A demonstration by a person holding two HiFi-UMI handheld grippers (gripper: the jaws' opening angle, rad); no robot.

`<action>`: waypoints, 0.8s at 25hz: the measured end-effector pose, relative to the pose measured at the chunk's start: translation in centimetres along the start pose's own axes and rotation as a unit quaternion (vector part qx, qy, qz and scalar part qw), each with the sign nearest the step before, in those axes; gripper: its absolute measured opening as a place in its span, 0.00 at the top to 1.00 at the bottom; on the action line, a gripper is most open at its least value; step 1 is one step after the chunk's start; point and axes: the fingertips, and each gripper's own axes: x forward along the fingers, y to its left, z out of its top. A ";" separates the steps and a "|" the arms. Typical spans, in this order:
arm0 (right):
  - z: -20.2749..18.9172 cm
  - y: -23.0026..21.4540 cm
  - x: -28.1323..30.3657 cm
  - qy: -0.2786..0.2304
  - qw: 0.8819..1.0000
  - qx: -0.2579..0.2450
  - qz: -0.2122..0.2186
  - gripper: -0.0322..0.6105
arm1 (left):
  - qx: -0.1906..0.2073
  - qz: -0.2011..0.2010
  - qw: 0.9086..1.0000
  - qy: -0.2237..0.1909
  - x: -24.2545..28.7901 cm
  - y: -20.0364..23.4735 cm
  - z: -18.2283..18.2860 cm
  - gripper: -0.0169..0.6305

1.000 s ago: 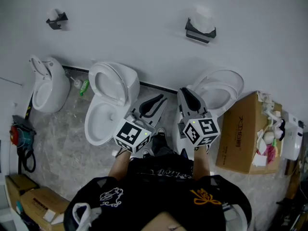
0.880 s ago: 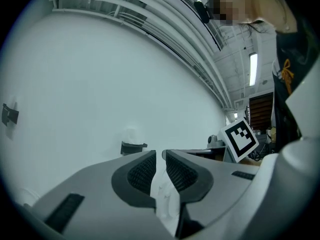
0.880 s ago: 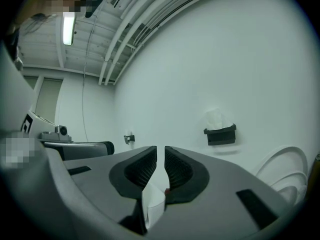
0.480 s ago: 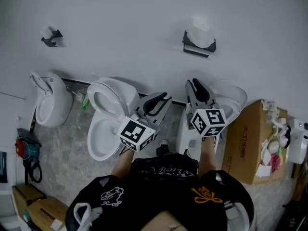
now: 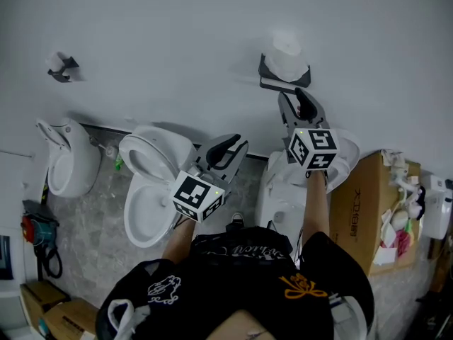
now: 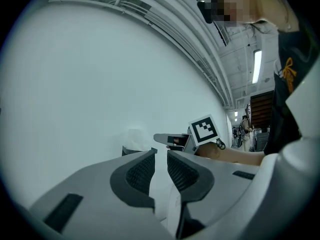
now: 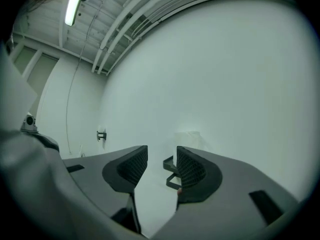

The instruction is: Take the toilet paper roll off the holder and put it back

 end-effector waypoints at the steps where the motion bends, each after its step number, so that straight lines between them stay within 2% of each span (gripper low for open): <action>1: 0.2 -0.7 0.8 0.000 1.000 -0.007 -0.001 0.67 | 0.000 0.000 1.000 0.001 0.3 0.1 -0.1 0.86; 10: 1.4 -5.7 7.0 0.003 0.999 -0.037 -0.028 0.51 | -0.001 0.017 1.000 0.009 1.4 1.5 -0.8 0.86; 15: 0.2 -7.4 10.3 0.047 0.997 -0.051 -0.035 0.40 | -0.001 0.030 0.999 0.015 1.5 2.2 -0.9 0.86; 20: -1.1 -8.0 12.7 0.071 0.996 -0.050 -0.038 0.39 | 0.000 0.037 0.999 0.020 1.8 2.6 -1.1 0.86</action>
